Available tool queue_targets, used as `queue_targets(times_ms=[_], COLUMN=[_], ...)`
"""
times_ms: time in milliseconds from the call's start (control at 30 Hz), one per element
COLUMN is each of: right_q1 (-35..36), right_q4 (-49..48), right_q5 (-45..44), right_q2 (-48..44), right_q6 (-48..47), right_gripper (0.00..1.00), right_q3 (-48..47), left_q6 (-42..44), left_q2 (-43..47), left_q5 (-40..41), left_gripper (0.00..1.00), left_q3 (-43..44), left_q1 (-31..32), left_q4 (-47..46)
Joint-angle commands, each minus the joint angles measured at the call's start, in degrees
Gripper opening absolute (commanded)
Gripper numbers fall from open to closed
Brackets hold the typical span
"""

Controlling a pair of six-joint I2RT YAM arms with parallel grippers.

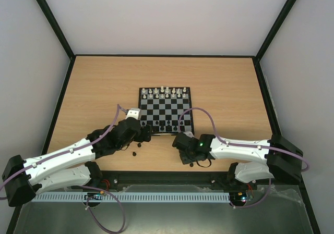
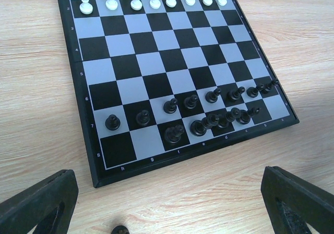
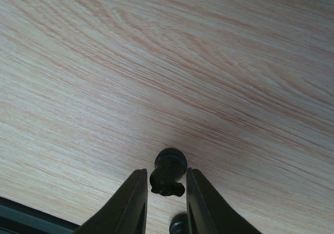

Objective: Set up the chess pieces on the board
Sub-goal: Pick up the chess piece at the center of the board.

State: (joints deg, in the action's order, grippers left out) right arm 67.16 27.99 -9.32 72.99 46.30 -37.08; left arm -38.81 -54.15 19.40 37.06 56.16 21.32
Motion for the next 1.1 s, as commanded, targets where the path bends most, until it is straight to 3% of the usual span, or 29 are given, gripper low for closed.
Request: queue_targets(times_ms=[0, 433, 667, 1067], right_q1=[0.50, 0.48, -0.10, -11.39], right_q4=[0.93, 0.41, 4.26, 5.39], right_q5=[-1.01, -1.44, -6.94, -10.09], right_q2=[1.01, 1.51, 2.51, 6.88], right_q6=[-0.22, -0.34, -0.07, -8.94], right_gripper=[0.20, 0.03, 0.02, 0.02], right_q3=[-0.18, -0.90, -5.86, -15.68], left_q6=[0.44, 0.56, 0.78, 0.91], left_q2=[0.09, 0.37, 0.44, 1.19], left_q5=[-0.27, -0.33, -0.22, -0.06], left_gripper=[0.99, 0.99, 0.99, 0.99], left_q3=[-0.21, -0.26, -0.31, -0.30], left_q1=[-0.58, -0.57, -0.66, -1.82], left_q4=[-0.23, -0.19, 0.07, 1.21])
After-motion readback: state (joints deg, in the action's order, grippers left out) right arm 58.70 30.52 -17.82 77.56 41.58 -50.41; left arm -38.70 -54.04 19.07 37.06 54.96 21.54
